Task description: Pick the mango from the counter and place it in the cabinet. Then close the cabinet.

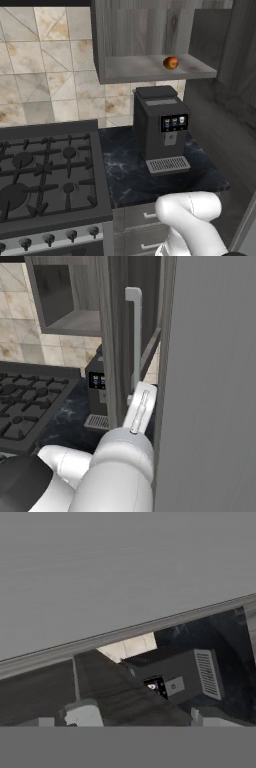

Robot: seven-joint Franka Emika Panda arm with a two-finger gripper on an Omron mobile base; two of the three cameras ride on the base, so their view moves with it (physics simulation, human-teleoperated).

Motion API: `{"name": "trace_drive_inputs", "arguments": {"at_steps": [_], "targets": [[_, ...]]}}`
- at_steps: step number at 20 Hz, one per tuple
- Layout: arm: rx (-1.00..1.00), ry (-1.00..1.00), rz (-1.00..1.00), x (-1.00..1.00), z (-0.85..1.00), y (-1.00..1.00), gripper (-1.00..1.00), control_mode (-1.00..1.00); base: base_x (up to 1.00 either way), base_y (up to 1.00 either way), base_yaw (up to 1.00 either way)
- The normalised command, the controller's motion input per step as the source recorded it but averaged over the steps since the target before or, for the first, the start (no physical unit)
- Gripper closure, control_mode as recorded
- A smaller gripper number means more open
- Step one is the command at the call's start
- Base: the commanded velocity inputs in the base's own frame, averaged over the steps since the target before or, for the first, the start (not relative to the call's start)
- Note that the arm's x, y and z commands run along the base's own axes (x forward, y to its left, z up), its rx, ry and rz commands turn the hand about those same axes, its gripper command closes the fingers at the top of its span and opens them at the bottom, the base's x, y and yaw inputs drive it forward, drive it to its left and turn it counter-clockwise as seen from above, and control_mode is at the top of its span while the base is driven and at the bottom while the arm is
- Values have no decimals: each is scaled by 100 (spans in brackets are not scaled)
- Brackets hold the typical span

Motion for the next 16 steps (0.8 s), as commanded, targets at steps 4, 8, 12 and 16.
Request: {"name": "trace_drive_inputs", "arguments": {"at_steps": [4, 8, 12, 16], "targets": [[0, 0, 0, 39, 0, 0, -100, -100, 0, 0, 0], [0, 0, 0, 32, 0, 8, -100, -100, 0, 0, 0], [-1, 0, 0, 13, 0, 46, -100, -100, 0, 0, 0], [-3, 0, 1, 14, 2, 83, -100, -100, 0, 0, 0]]}}
